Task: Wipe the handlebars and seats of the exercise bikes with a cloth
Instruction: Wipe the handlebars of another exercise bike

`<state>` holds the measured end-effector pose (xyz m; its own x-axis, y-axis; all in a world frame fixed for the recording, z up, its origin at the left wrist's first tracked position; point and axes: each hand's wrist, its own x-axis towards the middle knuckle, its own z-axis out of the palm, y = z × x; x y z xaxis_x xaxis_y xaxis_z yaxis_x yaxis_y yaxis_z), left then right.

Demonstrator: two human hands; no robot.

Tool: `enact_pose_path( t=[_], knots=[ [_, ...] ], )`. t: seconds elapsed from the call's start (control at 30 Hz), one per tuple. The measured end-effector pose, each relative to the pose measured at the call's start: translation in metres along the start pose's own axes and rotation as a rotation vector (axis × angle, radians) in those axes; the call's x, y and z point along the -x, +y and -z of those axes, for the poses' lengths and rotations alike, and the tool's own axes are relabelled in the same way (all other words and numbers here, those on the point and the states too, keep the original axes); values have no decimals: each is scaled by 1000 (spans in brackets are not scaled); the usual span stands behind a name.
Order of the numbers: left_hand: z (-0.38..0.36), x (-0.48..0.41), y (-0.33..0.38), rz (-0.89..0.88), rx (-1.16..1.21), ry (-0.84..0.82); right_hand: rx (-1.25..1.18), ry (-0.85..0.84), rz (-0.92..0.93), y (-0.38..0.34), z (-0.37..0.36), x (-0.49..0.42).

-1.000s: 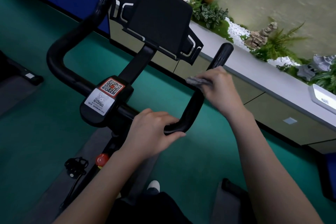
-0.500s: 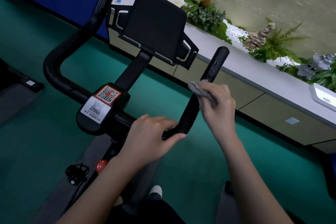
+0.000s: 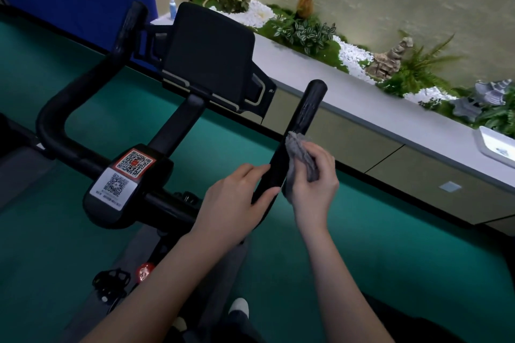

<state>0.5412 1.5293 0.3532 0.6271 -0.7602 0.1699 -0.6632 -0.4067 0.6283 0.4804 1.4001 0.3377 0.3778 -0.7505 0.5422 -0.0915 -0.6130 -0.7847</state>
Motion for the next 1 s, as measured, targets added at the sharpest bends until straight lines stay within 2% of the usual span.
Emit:
enact_pose_path(
  t=[0.17,0.3,0.4,0.57,0.77,0.9,1.0],
  knots=[
    [-8,-19,7,36,92,-14,-162,148,-264,10,9,-2],
    [-17,-36,13,74,164,14,-341,133,-558,5,-5,27],
    [-23,-38,12,72,191,57,-504,187,-747,4,-20,30],
    [-26,-36,9,55,227,70,-701,176,-893,8,-27,8],
    [-24,-36,9,54,254,63,-750,137,-909,15,-25,-40],
    [-24,-36,11,66,255,77,-772,152,-748,8,-17,-77],
    [-24,-38,13,90,242,81,-553,149,-520,3,-8,-77]
  ],
)
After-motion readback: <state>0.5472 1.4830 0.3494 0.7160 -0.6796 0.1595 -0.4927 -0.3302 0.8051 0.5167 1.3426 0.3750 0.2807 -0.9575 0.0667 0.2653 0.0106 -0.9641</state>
